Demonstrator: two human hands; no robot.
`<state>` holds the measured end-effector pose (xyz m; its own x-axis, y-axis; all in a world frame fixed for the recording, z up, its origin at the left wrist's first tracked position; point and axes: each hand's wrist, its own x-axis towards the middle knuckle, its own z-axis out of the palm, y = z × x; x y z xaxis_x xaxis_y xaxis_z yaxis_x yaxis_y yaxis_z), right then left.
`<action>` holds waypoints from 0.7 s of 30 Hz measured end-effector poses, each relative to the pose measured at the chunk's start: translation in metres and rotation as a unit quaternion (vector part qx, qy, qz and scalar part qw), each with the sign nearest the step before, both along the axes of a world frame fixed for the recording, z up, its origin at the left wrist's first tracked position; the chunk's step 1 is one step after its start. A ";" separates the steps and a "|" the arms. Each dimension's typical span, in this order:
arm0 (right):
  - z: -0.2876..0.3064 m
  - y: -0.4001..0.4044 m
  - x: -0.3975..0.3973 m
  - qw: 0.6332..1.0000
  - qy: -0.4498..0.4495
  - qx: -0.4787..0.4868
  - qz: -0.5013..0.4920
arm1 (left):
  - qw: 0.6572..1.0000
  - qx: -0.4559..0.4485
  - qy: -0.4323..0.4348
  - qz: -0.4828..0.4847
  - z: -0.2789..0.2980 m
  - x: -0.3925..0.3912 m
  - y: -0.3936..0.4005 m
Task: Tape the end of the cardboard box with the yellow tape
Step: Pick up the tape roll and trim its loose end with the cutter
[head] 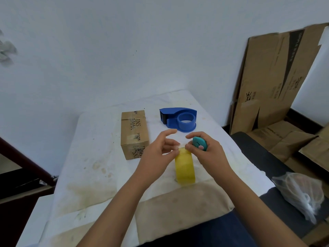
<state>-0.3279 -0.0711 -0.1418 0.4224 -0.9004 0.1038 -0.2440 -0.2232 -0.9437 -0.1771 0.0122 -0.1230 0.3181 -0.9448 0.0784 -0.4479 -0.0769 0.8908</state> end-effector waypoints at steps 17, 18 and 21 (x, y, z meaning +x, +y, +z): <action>0.002 0.000 -0.002 0.999 -0.002 0.027 -0.027 | 0.997 -0.043 0.055 0.013 -0.016 -0.007 0.008; 0.003 0.000 -0.003 0.999 -0.002 0.027 -0.022 | 0.998 -0.046 0.043 0.017 -0.016 -0.007 0.007; 0.005 0.000 -0.003 0.999 -0.003 0.034 -0.004 | 0.997 -0.054 0.032 0.034 -0.017 -0.007 0.006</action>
